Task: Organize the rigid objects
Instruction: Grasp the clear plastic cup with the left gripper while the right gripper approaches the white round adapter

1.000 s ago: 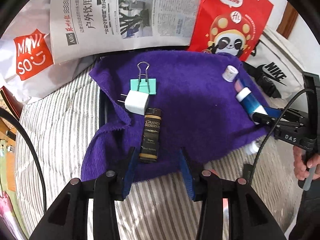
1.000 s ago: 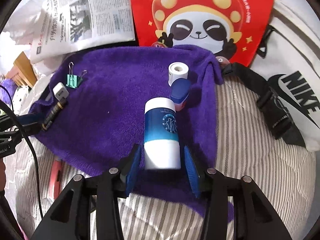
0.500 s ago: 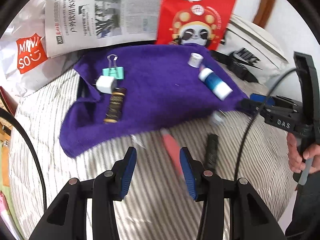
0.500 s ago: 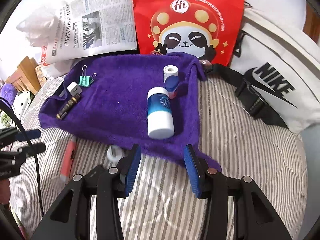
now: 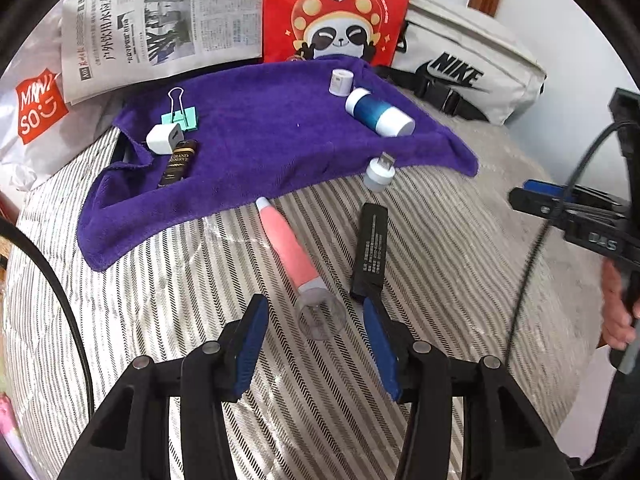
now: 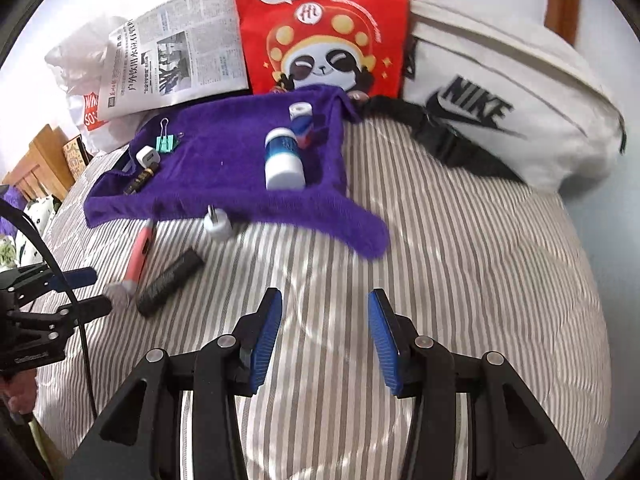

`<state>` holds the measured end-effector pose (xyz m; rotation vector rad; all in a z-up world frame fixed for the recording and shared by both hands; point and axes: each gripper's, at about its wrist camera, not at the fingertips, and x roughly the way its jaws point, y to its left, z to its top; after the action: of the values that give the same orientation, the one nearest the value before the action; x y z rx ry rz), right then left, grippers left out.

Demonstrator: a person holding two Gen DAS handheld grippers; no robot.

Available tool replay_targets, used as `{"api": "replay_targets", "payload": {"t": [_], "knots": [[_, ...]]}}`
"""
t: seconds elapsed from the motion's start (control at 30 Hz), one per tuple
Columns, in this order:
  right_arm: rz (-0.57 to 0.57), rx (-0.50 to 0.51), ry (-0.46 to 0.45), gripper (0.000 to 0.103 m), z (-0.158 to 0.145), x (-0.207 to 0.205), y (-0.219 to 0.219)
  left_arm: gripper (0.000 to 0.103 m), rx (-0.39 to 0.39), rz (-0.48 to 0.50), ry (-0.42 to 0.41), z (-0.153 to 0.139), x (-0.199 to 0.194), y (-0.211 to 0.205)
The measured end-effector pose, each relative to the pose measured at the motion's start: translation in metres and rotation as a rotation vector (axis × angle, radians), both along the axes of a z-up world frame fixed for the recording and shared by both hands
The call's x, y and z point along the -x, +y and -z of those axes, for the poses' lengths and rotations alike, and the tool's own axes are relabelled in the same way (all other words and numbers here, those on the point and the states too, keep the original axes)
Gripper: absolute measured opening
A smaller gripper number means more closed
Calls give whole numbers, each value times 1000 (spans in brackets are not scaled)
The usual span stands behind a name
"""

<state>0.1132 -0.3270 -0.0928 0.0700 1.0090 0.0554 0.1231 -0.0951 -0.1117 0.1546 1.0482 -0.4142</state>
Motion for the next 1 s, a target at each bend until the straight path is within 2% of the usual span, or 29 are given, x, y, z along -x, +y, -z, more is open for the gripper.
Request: {"api": "replay_targets", "payload": {"t": [0.07, 0.1, 0.13, 0.23, 0.33, 0.53, 0.63, 0.83, 1.0], "knots": [[10, -11, 5, 45, 1, 6, -1, 47, -21, 4, 2, 7, -1, -5], [12, -15, 6, 45, 1, 9, 0, 42, -35, 3, 0, 9, -1, -7], [9, -19, 3, 45, 1, 11, 0, 28, -50, 1, -9, 11, -2, -8], [-6, -19, -5, 45, -1, 17, 4, 27, -66, 7, -13, 14, -3, -10], [-17, -19, -6, 45, -2, 19, 6, 27, -49, -8, -23, 7, -3, -3], [-43, -19, -11, 45, -2, 14, 17, 27, -57, -57, -50, -4, -6, 22], [-59, -21, -20, 45, 0, 8, 24, 27, -26, -92, -40, -3, -11, 40], [-84, -18, -19, 45, 6, -9, 39, 27, -30, -145, -38, -1, -17, 62], [-102, -4, -23, 45, 12, -18, 51, 27, -96, -184, -103, 5, -18, 65]]}}
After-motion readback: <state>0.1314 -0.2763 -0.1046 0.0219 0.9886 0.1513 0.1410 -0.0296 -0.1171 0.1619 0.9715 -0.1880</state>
